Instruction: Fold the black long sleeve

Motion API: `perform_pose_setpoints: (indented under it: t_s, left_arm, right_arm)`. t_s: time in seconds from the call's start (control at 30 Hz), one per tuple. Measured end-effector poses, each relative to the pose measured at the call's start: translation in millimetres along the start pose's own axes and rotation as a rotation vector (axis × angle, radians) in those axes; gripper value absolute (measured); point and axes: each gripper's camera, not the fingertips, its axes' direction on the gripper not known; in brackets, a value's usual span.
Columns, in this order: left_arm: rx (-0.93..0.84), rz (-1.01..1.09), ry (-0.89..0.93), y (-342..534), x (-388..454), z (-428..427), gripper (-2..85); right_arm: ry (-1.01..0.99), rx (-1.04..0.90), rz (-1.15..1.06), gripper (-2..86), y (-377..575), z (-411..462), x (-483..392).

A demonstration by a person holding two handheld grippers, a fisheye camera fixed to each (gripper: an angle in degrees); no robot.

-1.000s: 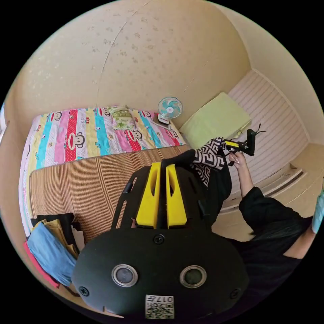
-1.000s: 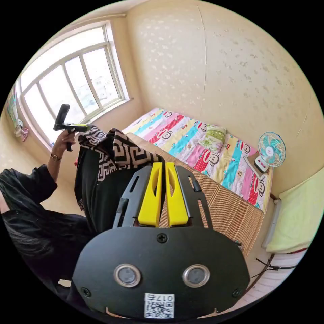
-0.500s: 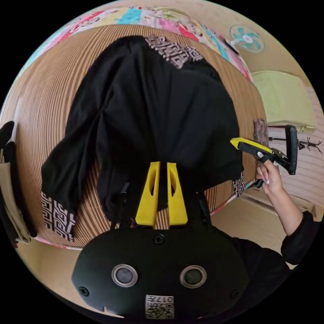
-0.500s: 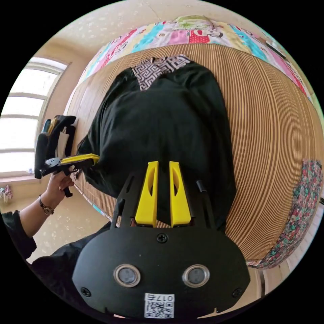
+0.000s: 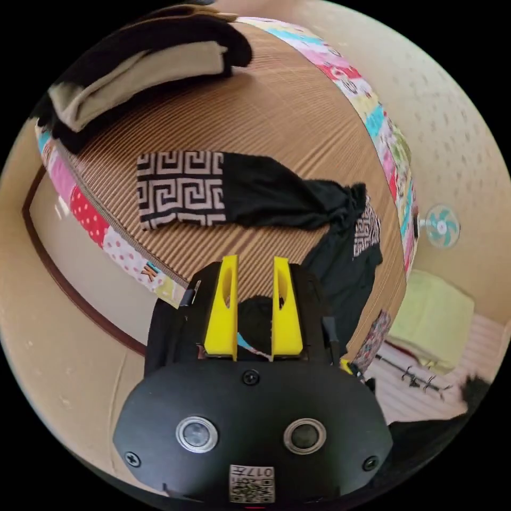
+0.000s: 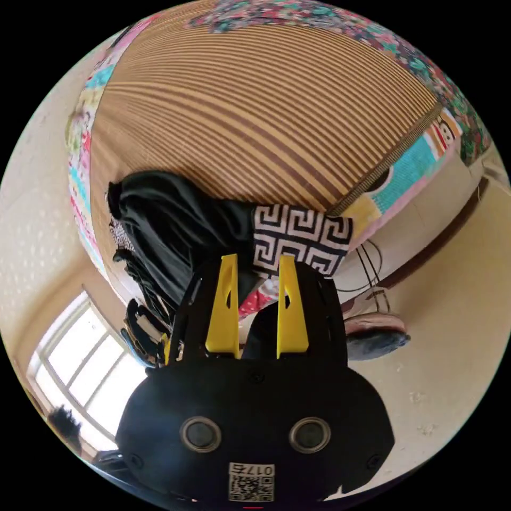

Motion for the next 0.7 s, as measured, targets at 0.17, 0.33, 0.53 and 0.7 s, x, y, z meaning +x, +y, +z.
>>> perform_pose_setpoints:
  t_s: [0.17, 0.33, 0.53, 0.7]
  left_arm:
    - [0.027, -0.286, 0.231, -88.6, -46.0, -0.6, 4.3]
    - [0.256, -0.182, 0.176, -151.3, -69.3, -97.0, 1.2]
    - [0.381, 0.059, -0.059, -127.6, -85.7, -180.3, 7.7]
    - [-0.035, 0.534, -0.027, -64.9, -11.4, -75.6, 12.2]
  right_arm:
    - [-0.13, -0.087, 0.103, 3.6, -48.2, 9.2, -17.5]
    - [-0.042, 0.279, -0.221, 2.2, -105.9, -121.4, -116.7]
    - [0.332, 0.586, -0.453, 6.1, -92.8, -190.8, -178.3]
    - [0.41, 0.067, -0.788, 10.2, -64.6, -49.0, -202.1]
